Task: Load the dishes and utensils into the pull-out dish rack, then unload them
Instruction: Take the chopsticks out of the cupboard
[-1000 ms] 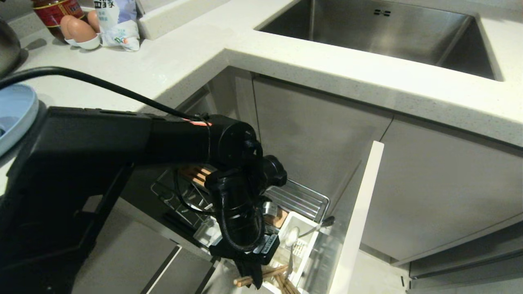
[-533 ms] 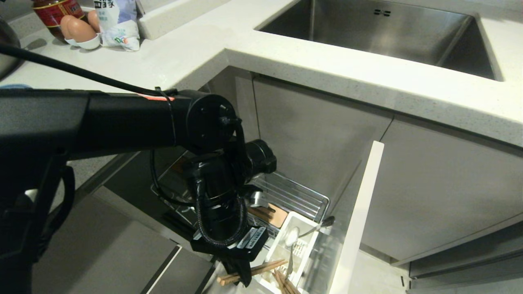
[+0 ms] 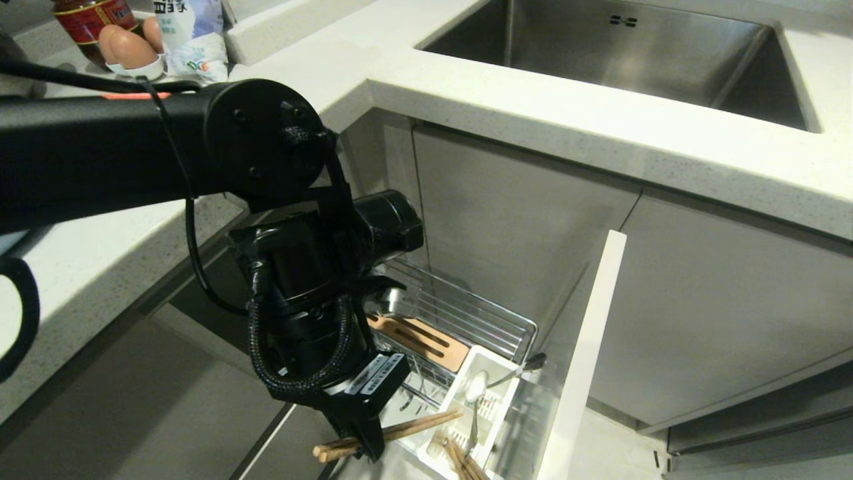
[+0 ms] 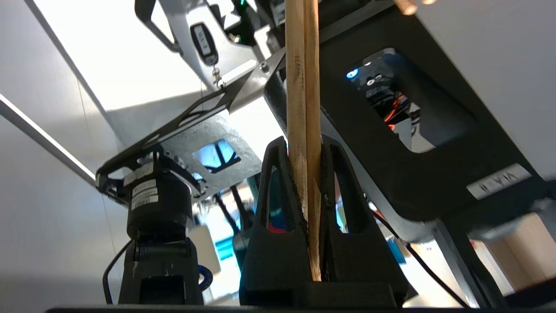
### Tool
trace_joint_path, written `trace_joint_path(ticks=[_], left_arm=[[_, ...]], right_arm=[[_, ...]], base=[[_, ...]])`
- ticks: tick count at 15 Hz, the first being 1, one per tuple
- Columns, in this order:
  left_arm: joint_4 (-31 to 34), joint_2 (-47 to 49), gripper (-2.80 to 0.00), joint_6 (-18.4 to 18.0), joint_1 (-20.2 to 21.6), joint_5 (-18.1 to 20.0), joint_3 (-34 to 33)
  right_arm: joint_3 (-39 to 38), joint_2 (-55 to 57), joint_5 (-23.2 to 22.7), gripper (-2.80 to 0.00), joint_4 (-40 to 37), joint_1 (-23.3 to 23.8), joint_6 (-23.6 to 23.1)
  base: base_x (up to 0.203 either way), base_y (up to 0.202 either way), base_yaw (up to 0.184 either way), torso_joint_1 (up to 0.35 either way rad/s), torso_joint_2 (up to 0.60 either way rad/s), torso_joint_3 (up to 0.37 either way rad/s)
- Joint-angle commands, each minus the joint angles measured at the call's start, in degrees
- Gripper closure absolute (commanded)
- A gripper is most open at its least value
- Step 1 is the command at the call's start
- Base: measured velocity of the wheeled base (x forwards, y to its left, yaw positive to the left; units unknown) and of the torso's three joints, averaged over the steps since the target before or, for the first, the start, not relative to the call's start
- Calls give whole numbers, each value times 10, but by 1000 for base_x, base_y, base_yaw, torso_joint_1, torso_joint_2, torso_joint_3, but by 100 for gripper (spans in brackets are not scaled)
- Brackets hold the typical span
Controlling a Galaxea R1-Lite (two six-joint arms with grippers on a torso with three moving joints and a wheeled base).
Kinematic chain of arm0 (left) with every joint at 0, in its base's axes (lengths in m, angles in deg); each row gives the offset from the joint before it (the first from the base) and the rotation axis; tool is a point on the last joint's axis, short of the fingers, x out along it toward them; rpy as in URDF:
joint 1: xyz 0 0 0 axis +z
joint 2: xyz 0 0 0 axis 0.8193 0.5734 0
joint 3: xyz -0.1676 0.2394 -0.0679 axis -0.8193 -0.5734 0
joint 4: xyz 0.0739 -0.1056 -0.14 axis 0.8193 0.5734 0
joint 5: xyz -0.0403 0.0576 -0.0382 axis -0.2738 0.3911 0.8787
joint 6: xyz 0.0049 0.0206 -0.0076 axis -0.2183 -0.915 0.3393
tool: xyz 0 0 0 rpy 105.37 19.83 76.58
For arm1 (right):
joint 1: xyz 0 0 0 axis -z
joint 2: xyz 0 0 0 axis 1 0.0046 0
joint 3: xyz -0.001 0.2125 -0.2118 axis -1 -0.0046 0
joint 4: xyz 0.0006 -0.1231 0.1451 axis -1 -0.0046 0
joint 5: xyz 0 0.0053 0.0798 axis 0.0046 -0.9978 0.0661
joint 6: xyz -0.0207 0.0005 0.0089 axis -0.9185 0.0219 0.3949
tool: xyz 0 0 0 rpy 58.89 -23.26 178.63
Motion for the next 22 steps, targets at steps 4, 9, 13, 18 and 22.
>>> trace_joint_path(ticks=[4,9,13,18,22], left_arm=[[5,-41,0,1,-1,1,12],[5,-90,0,-10,-6,1,13],[5,-159,0,-12,-24,-2,16],[-14,-262,0,-13,-52,-66,17],[-81,-351,0,-12,-55,-110,17]], right_arm=[[0,0,0,0,0,0,0],[0,0,0,0,0,0,0],[0,0,0,0,0,0,0],[0,0,0,0,0,0,0],[0,0,0,0,0,0,0]], base=[[0,0,0,0,0,0],[0,0,0,0,0,0],[0,0,0,0,0,0],[0,0,0,0,0,0],[0,0,0,0,0,0]])
